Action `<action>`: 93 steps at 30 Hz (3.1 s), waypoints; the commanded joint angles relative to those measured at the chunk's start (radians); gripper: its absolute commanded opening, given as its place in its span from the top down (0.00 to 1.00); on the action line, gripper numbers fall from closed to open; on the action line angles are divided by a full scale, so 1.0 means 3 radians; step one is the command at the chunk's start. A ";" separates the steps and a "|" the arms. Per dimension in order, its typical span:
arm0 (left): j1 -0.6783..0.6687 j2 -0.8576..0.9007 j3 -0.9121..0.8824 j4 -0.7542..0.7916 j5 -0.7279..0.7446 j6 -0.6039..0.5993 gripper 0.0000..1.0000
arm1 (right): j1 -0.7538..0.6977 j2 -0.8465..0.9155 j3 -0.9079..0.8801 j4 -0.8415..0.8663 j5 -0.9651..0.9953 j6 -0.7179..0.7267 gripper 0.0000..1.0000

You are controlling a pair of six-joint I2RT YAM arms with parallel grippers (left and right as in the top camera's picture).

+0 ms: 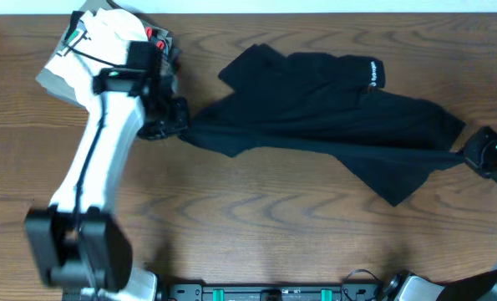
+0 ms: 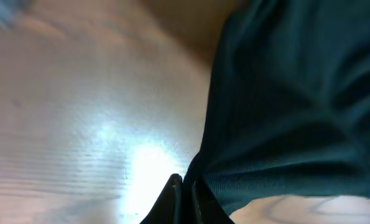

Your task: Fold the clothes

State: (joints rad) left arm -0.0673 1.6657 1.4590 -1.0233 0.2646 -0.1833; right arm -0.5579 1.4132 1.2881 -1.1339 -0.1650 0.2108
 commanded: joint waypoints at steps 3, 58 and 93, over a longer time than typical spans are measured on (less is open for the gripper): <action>0.0084 -0.0365 0.0092 0.0078 -0.0053 0.0048 0.94 | -0.0038 -0.0013 0.0066 -0.0153 0.0010 -0.0118 0.99; -0.0043 0.0038 -0.0158 0.0477 -0.0051 0.0108 0.94 | 0.0823 0.1434 -0.0113 0.1157 -0.0459 -0.0699 0.53; -0.0042 0.0038 -0.0158 0.0478 -0.0052 0.0108 0.94 | 0.0843 0.2010 -0.0088 0.1275 -0.1003 -0.0801 0.87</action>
State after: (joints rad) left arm -0.0799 1.6802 1.4139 -0.8795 0.2584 -0.1600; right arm -0.3099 2.0026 1.2594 -0.7364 -0.4206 -0.0341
